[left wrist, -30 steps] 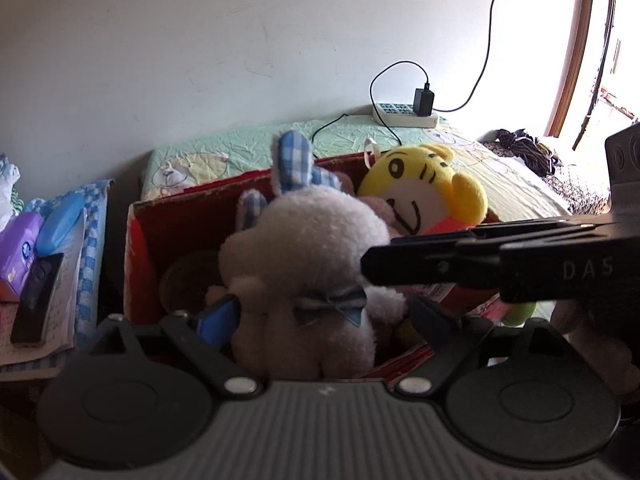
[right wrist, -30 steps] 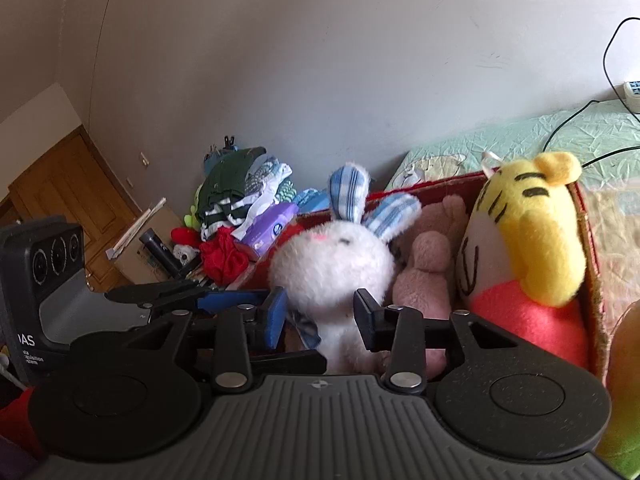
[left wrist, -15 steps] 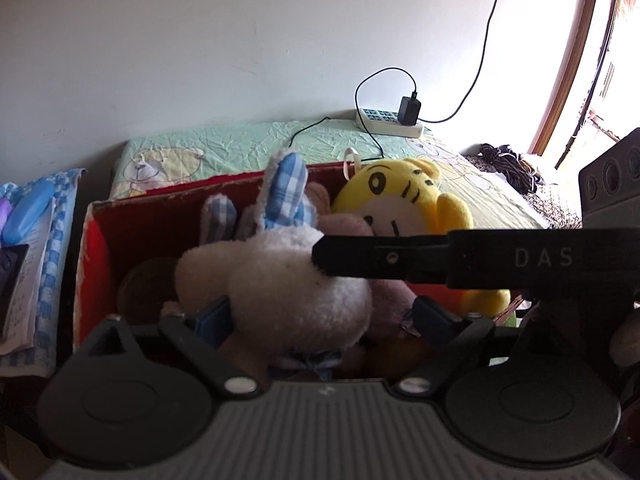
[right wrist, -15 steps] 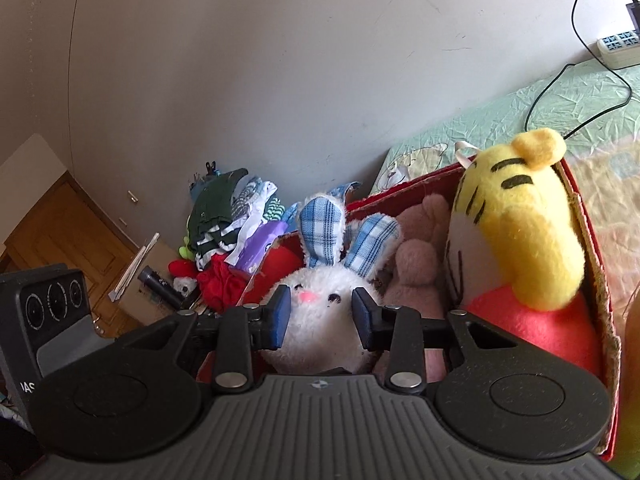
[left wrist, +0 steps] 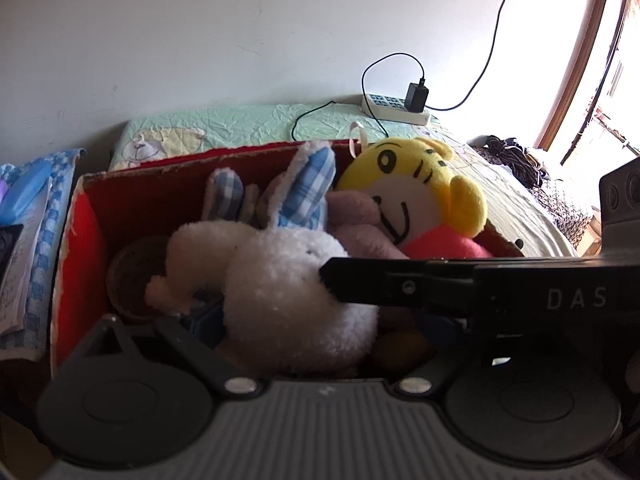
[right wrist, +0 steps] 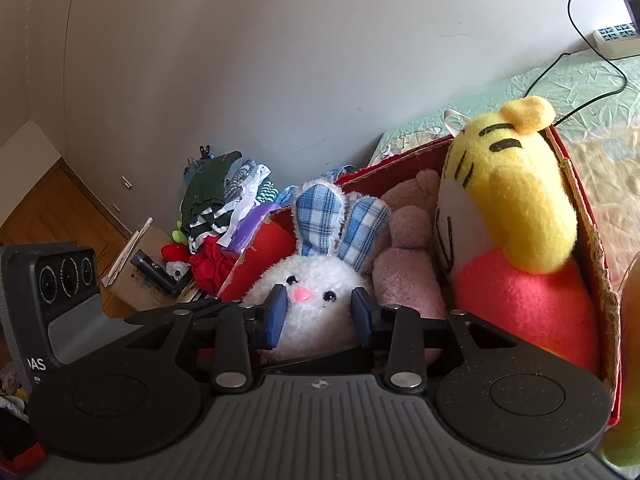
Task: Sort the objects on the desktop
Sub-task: 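Lower the white bunny with the right gripper into the red box, then open the right gripper to release the white bunny in the box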
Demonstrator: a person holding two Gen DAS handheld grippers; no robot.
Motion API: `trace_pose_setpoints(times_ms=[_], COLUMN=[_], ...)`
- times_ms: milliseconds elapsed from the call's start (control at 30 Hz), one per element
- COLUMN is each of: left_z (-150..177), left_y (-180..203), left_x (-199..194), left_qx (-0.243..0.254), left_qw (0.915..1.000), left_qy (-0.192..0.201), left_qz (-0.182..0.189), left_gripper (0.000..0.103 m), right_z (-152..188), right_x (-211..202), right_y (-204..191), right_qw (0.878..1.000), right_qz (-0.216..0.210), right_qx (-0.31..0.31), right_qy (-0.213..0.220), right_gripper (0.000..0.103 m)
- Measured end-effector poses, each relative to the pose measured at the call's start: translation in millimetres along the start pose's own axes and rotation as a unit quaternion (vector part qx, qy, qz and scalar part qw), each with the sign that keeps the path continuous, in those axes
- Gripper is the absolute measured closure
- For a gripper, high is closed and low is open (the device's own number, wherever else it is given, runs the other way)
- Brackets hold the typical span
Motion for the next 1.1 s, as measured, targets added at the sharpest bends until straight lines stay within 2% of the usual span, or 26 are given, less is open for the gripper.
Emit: trace_pose_setpoints(times_ms=[133, 333, 600, 1100], left_z=[0, 2, 4, 5], left_y=[-5, -2, -1, -3], left_x=[5, 11, 15, 16], left_qx=[-0.013, -0.002, 0.002, -0.006], left_qw=[0.9999, 0.9999, 0.9999, 0.9996], left_qy=[-0.001, 0.001, -0.003, -0.013], left_qz=[-0.003, -0.012, -0.016, -0.024], left_gripper=[0.007, 0.002, 0.001, 0.0], right_z=[0, 0, -1, 2], right_x=[0, 1, 0, 0], right_y=[1, 3, 2, 0], right_qw=[1.0, 1.0, 1.0, 0.999], right_qz=[0.001, 0.001, 0.004, -0.004], right_qx=[0.001, 0.003, -0.015, -0.028], right_qy=[0.008, 0.016, 0.021, 0.014], right_gripper=[0.064, 0.06, 0.054, 0.053])
Point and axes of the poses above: each gripper's, at about its wrist camera, not at the fingertips, and x roughly the way its jaws point, y to its right, z to its underside, the point moved 10 cm from there along x, roughly the way its jaws point, and after that the axes turned 3 degrees about -x, right-handed, at the moved point
